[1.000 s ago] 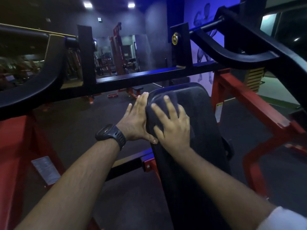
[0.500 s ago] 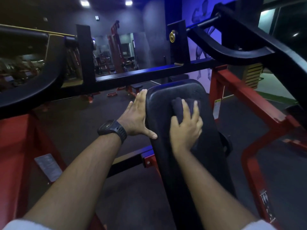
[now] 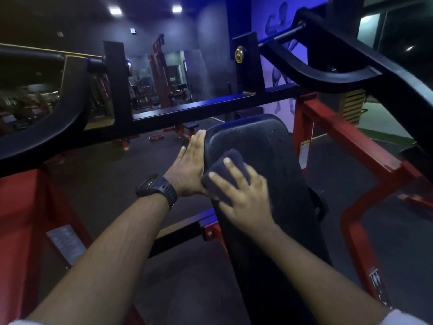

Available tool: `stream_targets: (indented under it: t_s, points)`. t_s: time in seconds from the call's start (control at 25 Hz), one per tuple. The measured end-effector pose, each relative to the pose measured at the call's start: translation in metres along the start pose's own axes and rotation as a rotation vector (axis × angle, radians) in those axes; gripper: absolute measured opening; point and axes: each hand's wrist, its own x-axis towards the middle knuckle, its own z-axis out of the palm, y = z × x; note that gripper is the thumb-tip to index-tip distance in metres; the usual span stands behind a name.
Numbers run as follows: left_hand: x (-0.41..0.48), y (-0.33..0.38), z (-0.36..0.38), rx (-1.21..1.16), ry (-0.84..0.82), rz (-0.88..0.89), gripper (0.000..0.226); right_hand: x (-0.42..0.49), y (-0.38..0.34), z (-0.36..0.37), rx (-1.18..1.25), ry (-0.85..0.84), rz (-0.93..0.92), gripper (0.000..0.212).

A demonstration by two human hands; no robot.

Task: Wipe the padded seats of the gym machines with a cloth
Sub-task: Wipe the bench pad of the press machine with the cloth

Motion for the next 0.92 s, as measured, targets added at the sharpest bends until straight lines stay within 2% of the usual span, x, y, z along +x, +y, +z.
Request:
stream_targets:
  t_s: [0.04, 0.12, 0.16, 0.2, 0.24, 0.28, 0.32, 0.4, 0.44, 0.48, 0.52, 0.56, 0.6, 0.68, 0.72, 0.76, 0.84, 0.88, 0.92]
  points:
    - [0.0, -0.001, 0.0, -0.003, 0.002, 0.003, 0.168, 0.011, 0.017, -0.001, 0.024, 0.008, 0.091, 0.063]
    - [0.002, -0.003, 0.002, -0.015, 0.007, 0.004, 0.169, 0.038, 0.01, -0.005, 0.168, 0.065, 0.648, 0.064]
    - [0.002, -0.003, 0.003, -0.027, 0.007, 0.001, 0.169, 0.045, -0.004, -0.003, 0.156, 0.072, 0.703, 0.064]
    - [0.001, -0.003, 0.003, -0.042, 0.006, 0.0, 0.169, 0.046, -0.012, 0.001, 0.085, 0.075, 0.495, 0.063]
    - [0.0, -0.003, 0.004, -0.055, 0.009, 0.007, 0.169, 0.043, -0.007, 0.002, 0.014, 0.058, 0.173, 0.061]
    - [0.001, -0.003, 0.004, -0.063, 0.015, 0.015, 0.169, 0.045, 0.011, 0.004, -0.009, 0.034, -0.043, 0.058]
    - [0.001, -0.004, 0.003, -0.067, 0.023, 0.018, 0.17, 0.054, 0.026, 0.001, 0.001, 0.022, -0.05, 0.057]
    - [0.002, -0.004, 0.004, -0.073, 0.04, 0.016, 0.171, 0.07, 0.024, -0.005, 0.107, 0.057, 0.305, 0.057]
    - [0.001, -0.004, 0.004, -0.081, 0.049, 0.013, 0.171, 0.072, 0.007, -0.002, 0.106, 0.082, 0.399, 0.056]
    - [0.001, -0.004, 0.006, -0.083, 0.063, 0.02, 0.171, 0.069, -0.005, 0.004, 0.037, 0.101, 0.265, 0.055]
    - [0.001, -0.004, 0.008, -0.086, 0.08, 0.033, 0.171, 0.069, -0.006, 0.005, -0.029, 0.094, 0.025, 0.054]
    - [0.002, -0.005, 0.008, -0.104, 0.086, 0.031, 0.171, 0.075, 0.004, 0.002, -0.054, 0.047, -0.141, 0.055]
    - [0.001, -0.005, 0.008, -0.126, 0.082, 0.017, 0.171, 0.088, 0.019, 0.0, -0.042, 0.01, -0.118, 0.056]
    - [0.0, -0.004, 0.006, -0.128, 0.067, 0.001, 0.172, 0.109, 0.02, -0.006, 0.084, 0.02, 0.352, 0.056]
    - [0.0, -0.003, 0.005, -0.123, 0.068, 0.002, 0.171, 0.111, 0.007, -0.004, 0.107, 0.026, 0.496, 0.054]
    - [-0.001, -0.003, 0.005, -0.122, 0.074, 0.007, 0.171, 0.107, -0.009, 0.003, 0.062, 0.049, 0.443, 0.052]
    - [-0.001, -0.002, 0.005, -0.119, 0.088, 0.016, 0.17, 0.094, -0.005, 0.009, -0.065, 0.07, -0.002, 0.051]
    - [-0.001, -0.002, 0.005, -0.102, 0.084, 0.01, 0.17, 0.101, 0.014, 0.006, -0.061, 0.031, -0.086, 0.053]
    - [-0.001, -0.001, 0.005, -0.077, 0.072, 0.001, 0.17, 0.113, 0.031, 0.003, -0.036, 0.014, 0.012, 0.056]
